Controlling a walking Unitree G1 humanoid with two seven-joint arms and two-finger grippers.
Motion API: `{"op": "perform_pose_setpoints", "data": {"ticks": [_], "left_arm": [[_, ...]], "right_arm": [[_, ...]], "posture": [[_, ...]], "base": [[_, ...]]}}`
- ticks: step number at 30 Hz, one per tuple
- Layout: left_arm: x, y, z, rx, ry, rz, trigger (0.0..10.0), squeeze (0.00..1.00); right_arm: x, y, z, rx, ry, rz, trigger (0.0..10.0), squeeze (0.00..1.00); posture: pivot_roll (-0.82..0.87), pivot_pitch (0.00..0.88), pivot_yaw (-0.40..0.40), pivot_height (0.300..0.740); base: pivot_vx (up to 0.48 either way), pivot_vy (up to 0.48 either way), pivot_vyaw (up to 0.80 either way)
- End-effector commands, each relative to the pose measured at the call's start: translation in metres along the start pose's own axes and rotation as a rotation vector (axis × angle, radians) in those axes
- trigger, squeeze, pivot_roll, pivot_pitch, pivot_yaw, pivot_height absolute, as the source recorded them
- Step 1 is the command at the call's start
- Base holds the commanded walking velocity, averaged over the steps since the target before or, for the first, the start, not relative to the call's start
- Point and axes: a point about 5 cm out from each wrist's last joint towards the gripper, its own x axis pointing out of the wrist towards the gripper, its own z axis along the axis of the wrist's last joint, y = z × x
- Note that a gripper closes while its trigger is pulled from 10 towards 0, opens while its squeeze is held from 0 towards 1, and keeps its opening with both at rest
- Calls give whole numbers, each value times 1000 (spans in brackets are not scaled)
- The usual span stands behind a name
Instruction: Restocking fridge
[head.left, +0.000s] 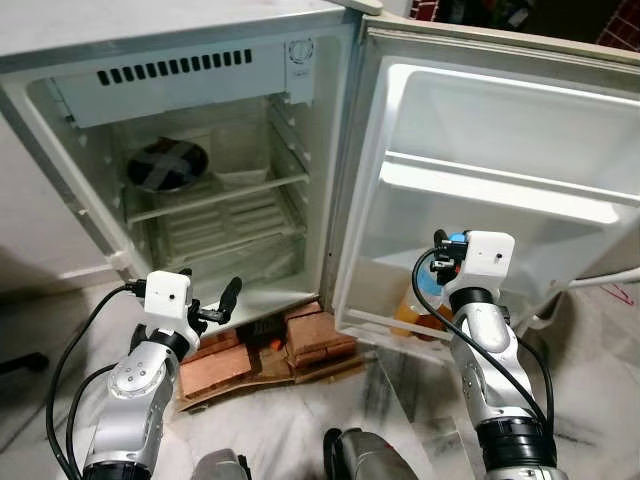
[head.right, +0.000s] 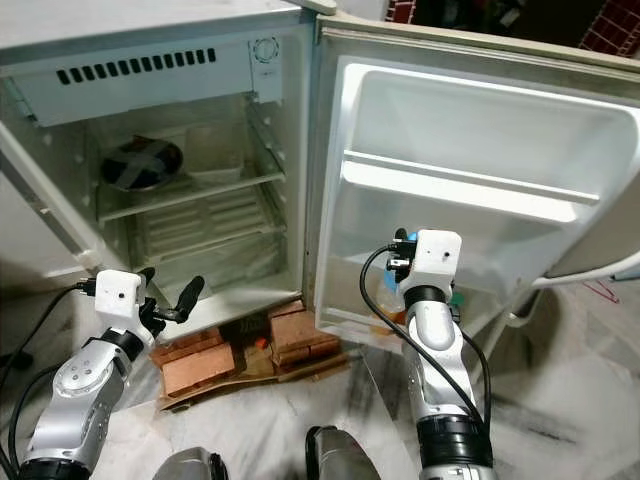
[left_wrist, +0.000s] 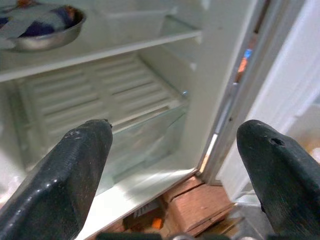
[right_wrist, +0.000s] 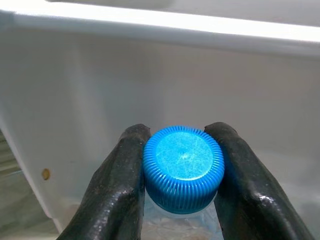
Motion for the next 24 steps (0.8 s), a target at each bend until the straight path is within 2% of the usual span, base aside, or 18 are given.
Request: {"op": "perform_pose_setpoints", "data": {"ticks": [1, 9, 15, 24], "left_arm": [[-3, 2, 1, 8, -1, 9, 10000, 0], [-2, -2, 1, 6, -4, 8, 10000, 0], [-3, -2, -2, 11, 8, 14, 10000, 0], [-4, -3, -4, 11, 15, 13, 10000, 0]], "right_arm": [[2, 1, 3, -4, -13, 12, 10000, 0], [2, 7, 2, 0, -5, 48, 10000, 0], [0, 15, -10, 32, 63, 105, 10000, 0], [-3, 19, -16, 40, 84, 148, 10000, 0]], "posture": [[31, 95, -47, 740], [28, 95, -47, 740], [28, 102, -44, 740], [32, 101, -46, 740]], "base": [[0, 0, 0], [0, 0, 0], [0, 0, 0], [0, 0, 0]]}}
